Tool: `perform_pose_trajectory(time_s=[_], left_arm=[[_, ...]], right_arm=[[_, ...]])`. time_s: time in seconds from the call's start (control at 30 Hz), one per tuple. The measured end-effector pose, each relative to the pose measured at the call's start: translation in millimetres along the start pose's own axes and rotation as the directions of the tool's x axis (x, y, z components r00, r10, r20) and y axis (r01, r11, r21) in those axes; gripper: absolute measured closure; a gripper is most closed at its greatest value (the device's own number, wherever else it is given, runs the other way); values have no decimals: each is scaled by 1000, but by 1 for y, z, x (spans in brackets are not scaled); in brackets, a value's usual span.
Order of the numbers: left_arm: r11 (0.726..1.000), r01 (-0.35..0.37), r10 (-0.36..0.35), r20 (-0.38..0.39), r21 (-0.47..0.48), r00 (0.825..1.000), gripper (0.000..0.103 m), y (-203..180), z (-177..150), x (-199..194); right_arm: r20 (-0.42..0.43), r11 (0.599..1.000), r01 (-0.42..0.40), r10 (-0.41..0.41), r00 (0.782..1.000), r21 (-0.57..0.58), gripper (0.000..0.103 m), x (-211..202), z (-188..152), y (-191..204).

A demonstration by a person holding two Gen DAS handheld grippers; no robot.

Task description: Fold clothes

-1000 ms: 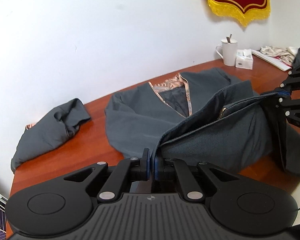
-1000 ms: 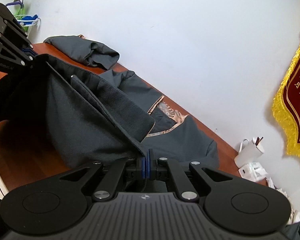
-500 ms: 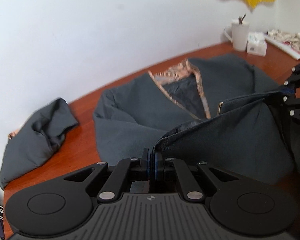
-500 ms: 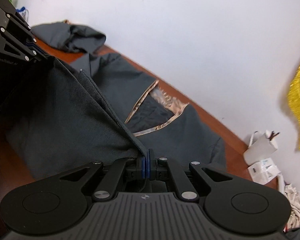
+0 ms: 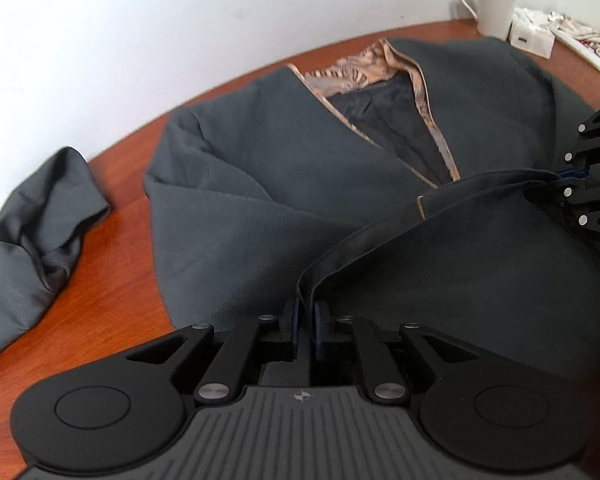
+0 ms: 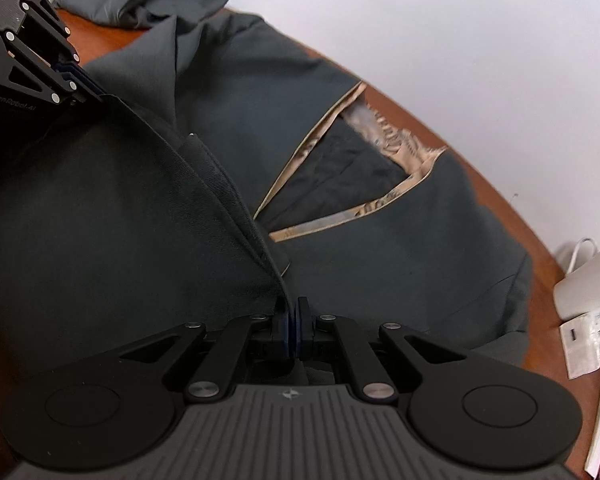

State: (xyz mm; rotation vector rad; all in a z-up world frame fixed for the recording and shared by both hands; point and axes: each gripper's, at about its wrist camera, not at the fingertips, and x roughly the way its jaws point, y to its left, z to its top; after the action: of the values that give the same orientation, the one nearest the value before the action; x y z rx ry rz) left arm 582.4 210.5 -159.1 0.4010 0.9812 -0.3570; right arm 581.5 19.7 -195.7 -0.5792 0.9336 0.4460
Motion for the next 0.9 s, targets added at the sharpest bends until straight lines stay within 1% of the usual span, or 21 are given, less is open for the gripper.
perform_pose_trajectory(time_s=[0.07,0.13,0.17,0.2,0.23,0.27,0.37,0.4,0.47,0.5,0.53,0.57,0.6,0.67,0.8,0.83,0.9], left_arm=[[1000,12,-12,-4,-6,1000,90,2,-1,3],[1000,19,-19,-6,-8,1000,90,4,0,4],[1000,20,-20,-5,-8,1000,90,4,-1,5],[1000,21,-21,-5,-8,1000,90,5,-1,5],[1000,22,-22,-6,-5,1000,90,5,0,6],[1000,23,-23,-7,-3,1000,90,5,0,6],[1000,23,-22,-11,12,1000,90,3,0,10],[1000,23,-23,-11,14,1000,89,2,0,11],[999,23,-23,-12,23,1000,88,0,1,14],[999,22,-22,-12,26,1000,88,0,1,14],[999,22,-21,-13,29,1000,88,0,1,15],[999,25,-25,-13,31,1000,88,0,2,15],[999,27,-26,-12,31,1000,88,0,2,16],[999,32,-32,-11,30,999,88,1,2,16],[999,38,-38,-9,25,999,88,3,1,16],[999,39,-39,-9,23,999,88,3,1,16],[999,42,-42,-6,16,999,88,5,1,15]], right_arm=[[-7,1000,-3,3,1000,3,94,3,0,0],[-6,1000,2,-2,1000,3,86,4,0,0],[5,1000,24,-24,1000,3,79,3,0,-1],[2,1000,28,-28,1000,4,74,2,-1,-2],[14,999,43,-43,999,9,72,0,-1,-3],[34,998,57,-58,998,32,69,-6,-1,-7],[76,991,51,-60,995,125,61,-21,1,-21],[85,988,43,-56,995,149,61,-24,1,-25],[112,969,-16,-12,994,246,61,-34,2,-40],[129,952,-56,17,992,302,61,-42,2,-49],[135,945,-72,30,990,320,61,-45,2,-52],[154,925,-115,62,986,361,61,-52,1,-57],[164,915,-136,78,983,379,61,-54,1,-61],[175,887,-199,137,975,416,61,-62,-1,-69],[202,875,-227,152,967,428,62,-81,-4,-75],[212,874,-223,142,967,431,62,-86,-5,-77],[207,894,-169,88,974,416,62,-100,-8,-79]])
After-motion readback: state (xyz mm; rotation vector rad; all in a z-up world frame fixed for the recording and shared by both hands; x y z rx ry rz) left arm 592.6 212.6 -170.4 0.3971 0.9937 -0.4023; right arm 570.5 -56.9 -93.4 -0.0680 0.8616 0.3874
